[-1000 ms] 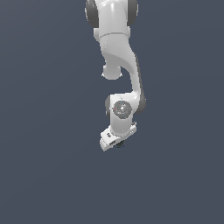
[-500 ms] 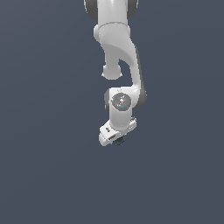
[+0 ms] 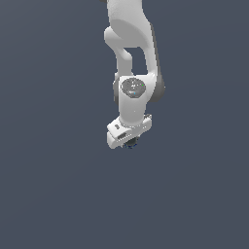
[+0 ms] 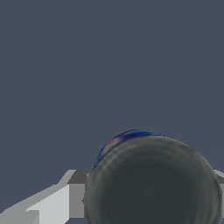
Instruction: Pick up the object and move it to a goal position.
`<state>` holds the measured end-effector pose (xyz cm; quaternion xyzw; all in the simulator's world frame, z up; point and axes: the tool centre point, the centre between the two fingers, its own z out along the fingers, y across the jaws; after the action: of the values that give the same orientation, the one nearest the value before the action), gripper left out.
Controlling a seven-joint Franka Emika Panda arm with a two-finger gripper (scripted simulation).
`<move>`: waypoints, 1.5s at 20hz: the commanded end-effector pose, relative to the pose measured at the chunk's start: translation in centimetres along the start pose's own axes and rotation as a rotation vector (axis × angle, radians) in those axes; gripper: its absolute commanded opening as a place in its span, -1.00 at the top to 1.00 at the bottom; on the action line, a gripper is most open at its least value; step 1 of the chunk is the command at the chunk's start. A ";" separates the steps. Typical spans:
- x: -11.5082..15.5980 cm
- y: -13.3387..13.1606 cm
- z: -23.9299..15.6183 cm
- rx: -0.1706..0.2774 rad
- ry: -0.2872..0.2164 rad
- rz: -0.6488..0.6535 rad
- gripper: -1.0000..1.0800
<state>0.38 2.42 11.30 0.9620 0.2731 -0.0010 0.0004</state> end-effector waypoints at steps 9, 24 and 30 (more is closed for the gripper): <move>-3.9 -1.1 -9.9 -0.001 0.001 -0.001 1.00; -9.0 -2.4 -23.7 0.001 0.003 -0.001 1.00; -9.9 -2.6 -26.7 0.001 0.003 -0.001 1.00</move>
<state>-9.17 -0.48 37.35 0.9618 0.2736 0.0004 -0.0003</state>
